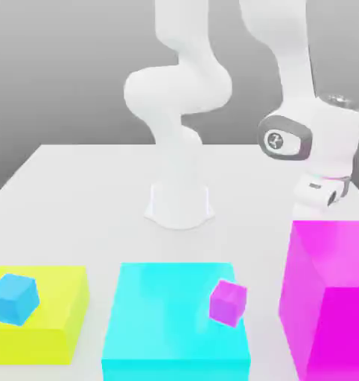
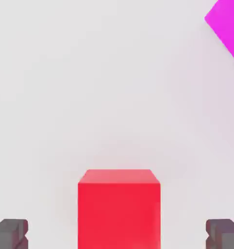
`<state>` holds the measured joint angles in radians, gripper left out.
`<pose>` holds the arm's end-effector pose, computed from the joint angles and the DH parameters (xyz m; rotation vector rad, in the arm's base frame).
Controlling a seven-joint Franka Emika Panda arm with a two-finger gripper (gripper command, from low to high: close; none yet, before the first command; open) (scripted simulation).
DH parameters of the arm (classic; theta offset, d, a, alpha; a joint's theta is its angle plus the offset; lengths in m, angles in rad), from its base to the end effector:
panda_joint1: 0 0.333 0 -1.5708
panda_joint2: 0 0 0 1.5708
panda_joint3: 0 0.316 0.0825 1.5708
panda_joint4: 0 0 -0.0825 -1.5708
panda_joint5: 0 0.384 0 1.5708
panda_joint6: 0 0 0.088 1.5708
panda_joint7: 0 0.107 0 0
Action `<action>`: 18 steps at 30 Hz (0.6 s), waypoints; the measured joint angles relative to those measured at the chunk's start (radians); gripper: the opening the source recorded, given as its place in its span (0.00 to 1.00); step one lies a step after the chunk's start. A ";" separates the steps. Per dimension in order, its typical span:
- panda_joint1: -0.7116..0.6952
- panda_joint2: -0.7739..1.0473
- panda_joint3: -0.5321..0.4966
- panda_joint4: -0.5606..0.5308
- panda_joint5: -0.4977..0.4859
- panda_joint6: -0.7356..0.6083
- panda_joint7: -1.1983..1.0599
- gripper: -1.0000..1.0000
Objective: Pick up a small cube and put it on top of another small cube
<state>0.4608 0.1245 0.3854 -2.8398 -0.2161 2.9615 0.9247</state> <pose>0.2213 0.2819 0.1694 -3.1217 -0.2049 -0.0024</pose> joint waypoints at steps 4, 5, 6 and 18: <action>0.113 0.082 -0.145 0.021 -0.130 0.061 0.098 0.50; 0.146 0.103 -0.184 0.025 -0.155 0.077 0.117 0.50; 0.179 0.123 -0.222 0.029 -0.176 0.094 0.132 0.50; 0.183 0.116 -0.220 0.027 -0.153 0.090 0.116 0.00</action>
<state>0.6440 0.2407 0.1652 -2.8128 -0.3693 3.0518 1.0407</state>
